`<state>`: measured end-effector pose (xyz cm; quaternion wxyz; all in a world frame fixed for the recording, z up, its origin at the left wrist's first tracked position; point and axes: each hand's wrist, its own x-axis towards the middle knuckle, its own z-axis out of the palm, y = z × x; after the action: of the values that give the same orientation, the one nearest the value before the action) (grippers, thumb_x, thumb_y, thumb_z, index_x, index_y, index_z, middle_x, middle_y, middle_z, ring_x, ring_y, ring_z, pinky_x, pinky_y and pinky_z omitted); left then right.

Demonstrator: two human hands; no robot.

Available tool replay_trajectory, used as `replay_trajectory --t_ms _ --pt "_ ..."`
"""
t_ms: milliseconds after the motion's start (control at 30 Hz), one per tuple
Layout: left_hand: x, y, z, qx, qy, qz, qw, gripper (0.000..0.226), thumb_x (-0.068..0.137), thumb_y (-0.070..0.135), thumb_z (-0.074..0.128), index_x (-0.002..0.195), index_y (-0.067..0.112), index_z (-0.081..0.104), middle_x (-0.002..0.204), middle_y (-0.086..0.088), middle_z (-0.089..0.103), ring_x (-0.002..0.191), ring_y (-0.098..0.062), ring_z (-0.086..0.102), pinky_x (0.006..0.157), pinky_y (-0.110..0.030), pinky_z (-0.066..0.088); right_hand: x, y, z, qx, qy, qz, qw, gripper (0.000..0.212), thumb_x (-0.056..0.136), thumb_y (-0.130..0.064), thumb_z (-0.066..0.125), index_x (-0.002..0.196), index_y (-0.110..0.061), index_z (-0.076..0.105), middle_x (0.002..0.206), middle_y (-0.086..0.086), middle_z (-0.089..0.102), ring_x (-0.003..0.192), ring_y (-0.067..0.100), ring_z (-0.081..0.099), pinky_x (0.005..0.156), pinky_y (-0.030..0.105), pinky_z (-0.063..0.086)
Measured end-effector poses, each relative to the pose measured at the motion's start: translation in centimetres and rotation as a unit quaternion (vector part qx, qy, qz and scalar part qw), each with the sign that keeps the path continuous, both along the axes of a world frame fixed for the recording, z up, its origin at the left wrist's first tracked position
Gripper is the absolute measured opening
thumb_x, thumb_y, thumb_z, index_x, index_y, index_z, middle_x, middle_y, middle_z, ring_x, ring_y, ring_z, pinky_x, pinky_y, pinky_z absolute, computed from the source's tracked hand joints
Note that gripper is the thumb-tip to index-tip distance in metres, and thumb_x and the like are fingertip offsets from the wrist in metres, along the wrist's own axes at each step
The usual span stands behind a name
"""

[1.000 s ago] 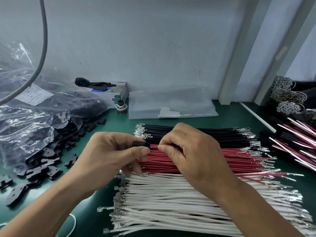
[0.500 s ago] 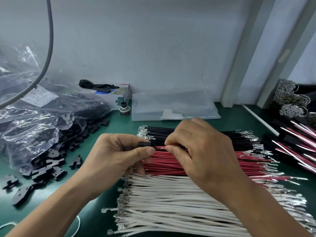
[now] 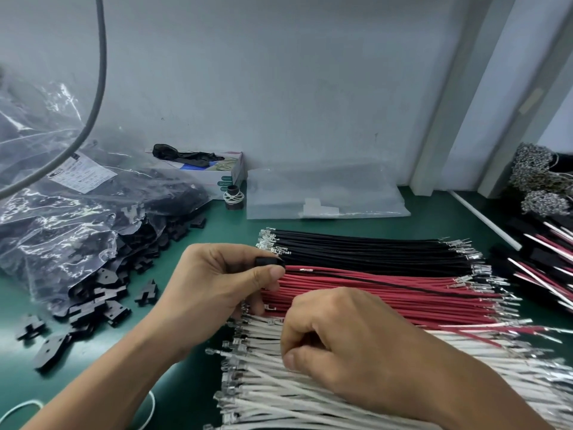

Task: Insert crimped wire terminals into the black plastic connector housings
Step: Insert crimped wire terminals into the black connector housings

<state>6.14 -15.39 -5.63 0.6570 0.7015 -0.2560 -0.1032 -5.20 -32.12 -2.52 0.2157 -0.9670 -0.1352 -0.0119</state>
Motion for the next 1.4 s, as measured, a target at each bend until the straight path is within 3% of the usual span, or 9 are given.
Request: replay_trajectory --t_ms 100,167,267,433,533,733,1067,1233,1400 --pt "0.0 0.0 0.2 -0.007 0.010 -0.005 1.000 0.022 0.069 0.030 0.084 0.089 0.023 0.084 0.075 -0.013 0.077 0.050 -0.018 0.063 0.041 -0.023 0.046 0.1 -0.5 0.2 0.041 0.000 -0.035 0.999 0.006 0.093 -0.038 0.059 0.087 -0.035 0.059 0.085 -0.022 0.061 0.080 -0.001 0.056 0.071 0.020 0.042" --pt "0.1 0.1 0.4 -0.016 0.023 -0.007 1.000 0.027 0.065 0.028 0.085 0.092 0.021 0.084 0.074 -0.016 0.076 0.049 -0.018 0.063 0.040 -0.024 0.047 0.4 -0.9 0.5 0.125 0.019 -0.066 0.990 0.006 0.095 -0.033 0.059 0.089 -0.033 0.061 0.075 -0.018 0.063 0.069 0.003 0.059 0.062 0.025 0.047" --pt "0.3 0.2 0.5 -0.023 0.034 -0.004 0.999 0.033 0.060 0.028 0.086 0.092 0.017 0.084 0.066 -0.020 0.073 0.048 -0.019 0.064 0.042 -0.024 0.050 0.6 -1.6 0.9 0.208 0.001 -0.122 0.970 0.013 0.096 -0.024 0.059 0.090 -0.034 0.065 0.065 -0.012 0.059 0.055 0.003 0.049 0.058 0.033 0.046" --pt "0.6 0.4 0.3 -0.036 0.057 -0.023 0.997 0.026 0.065 0.016 0.085 0.091 0.012 0.084 0.072 -0.021 0.075 0.050 -0.021 0.065 0.046 -0.024 0.052 0.6 -3.0 0.8 0.092 -0.171 -0.180 0.964 0.011 0.094 -0.038 0.062 0.084 -0.035 0.067 0.087 -0.020 0.063 0.083 0.002 0.060 0.069 0.025 0.048" --pt "0.6 0.4 0.3 -0.044 0.062 -0.025 0.997 0.027 0.065 0.015 0.086 0.091 0.010 0.083 0.074 -0.020 0.076 0.050 -0.022 0.065 0.046 -0.024 0.052 0.7 -2.6 0.4 0.027 -0.239 -0.163 0.957 0.011 0.094 -0.036 0.064 0.084 -0.034 0.067 0.084 -0.017 0.056 0.076 0.007 0.057 0.064 0.027 0.048" --pt "0.8 0.4 0.3 -0.054 0.064 -0.021 0.996 0.029 0.061 0.020 0.087 0.089 0.011 0.084 0.076 -0.021 0.076 0.049 -0.022 0.066 0.046 -0.025 0.053 0.9 -2.6 -0.1 0.073 -0.271 -0.124 0.952 0.009 0.093 -0.035 0.066 0.091 -0.031 0.074 0.084 -0.016 0.056 0.075 0.007 0.058 0.062 0.026 0.048" --pt "0.5 0.5 0.3 -0.050 0.060 -0.036 0.996 0.027 0.065 0.017 0.086 0.090 0.008 0.083 0.071 -0.019 0.075 0.050 -0.024 0.066 0.047 -0.025 0.052 1.3 -2.1 -0.7 -0.030 -0.351 -0.116 0.929 0.013 0.094 -0.028 0.066 0.088 -0.021 0.076 0.079 -0.009 0.057 0.064 0.010 0.055 0.050 0.032 0.049" --pt "0.2 0.7 0.4 -0.015 0.028 -0.070 0.997 0.026 0.070 0.027 0.091 0.091 0.014 0.084 0.068 -0.015 0.074 0.050 -0.019 0.065 0.043 -0.023 0.047 1.5 -1.6 -1.5 0.105 -0.296 -0.108 0.943 0.018 0.093 -0.035 0.063 0.089 -0.023 0.076 0.082 -0.013 0.055 0.070 0.008 0.056 0.060 0.034 0.051" --pt "0.3 0.8 0.5 0.010 -0.005 -0.059 0.998 0.034 0.067 0.040 0.092 0.093 0.019 0.084 0.067 -0.015 0.073 0.049 -0.018 0.061 0.042 -0.023 0.041 1.7 -1.1 -1.7 0.096 -0.287 -0.110 0.947 0.018 0.095 -0.036 0.061 0.091 -0.024 0.074 0.084 -0.014 0.055 0.072 0.008 0.057 0.060 0.035 0.051"
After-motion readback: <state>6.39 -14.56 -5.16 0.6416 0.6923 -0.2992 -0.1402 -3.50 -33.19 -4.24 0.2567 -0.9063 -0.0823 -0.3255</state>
